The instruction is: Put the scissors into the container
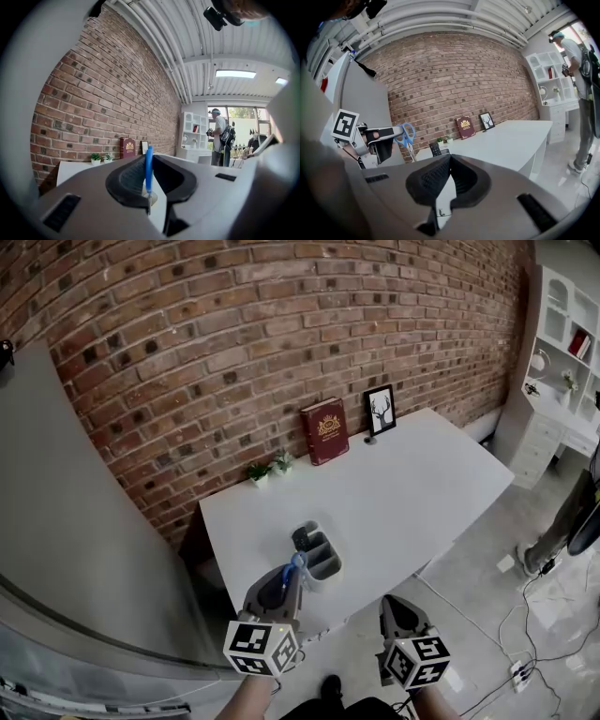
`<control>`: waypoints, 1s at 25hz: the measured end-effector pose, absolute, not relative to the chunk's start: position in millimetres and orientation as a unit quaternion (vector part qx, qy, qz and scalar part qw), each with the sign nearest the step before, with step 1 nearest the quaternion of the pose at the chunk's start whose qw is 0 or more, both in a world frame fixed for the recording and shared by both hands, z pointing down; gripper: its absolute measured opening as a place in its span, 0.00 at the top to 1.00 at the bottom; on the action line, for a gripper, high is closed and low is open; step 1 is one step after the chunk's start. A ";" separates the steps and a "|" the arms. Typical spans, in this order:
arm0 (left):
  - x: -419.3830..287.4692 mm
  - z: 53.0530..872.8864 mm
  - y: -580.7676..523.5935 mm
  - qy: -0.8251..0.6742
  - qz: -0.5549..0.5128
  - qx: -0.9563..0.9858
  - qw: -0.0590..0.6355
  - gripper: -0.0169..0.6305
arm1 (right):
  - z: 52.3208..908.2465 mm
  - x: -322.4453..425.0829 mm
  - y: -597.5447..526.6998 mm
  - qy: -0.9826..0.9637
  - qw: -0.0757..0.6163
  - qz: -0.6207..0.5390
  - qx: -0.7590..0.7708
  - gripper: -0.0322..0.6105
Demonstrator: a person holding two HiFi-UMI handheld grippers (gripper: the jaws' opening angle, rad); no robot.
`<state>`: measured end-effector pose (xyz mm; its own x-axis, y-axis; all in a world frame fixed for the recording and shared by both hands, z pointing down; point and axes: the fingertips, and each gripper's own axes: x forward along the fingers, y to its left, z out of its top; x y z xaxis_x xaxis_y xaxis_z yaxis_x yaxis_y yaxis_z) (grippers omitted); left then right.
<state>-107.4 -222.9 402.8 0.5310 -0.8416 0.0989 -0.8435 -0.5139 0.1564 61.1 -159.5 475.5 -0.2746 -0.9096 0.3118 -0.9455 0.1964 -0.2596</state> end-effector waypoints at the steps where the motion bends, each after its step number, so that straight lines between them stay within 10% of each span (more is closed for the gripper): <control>1: -106.2 401.1 -228.6 -0.482 0.002 0.871 0.091 0.91 | 476.4 60.8 -163.5 -0.772 0.046 0.204 0.601 0.95; 25: -71.0 407.9 -322.1 -0.504 0.010 0.860 0.086 0.91 | 487.9 97.2 -233.7 -0.777 0.052 0.222 0.587 0.95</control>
<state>-71.0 -322.1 407.9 0.4926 -0.8641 0.1032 -0.8675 -0.4781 0.1374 97.2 -233.7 487.9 -0.3047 -0.8893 0.3411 -0.9354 0.2120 -0.2830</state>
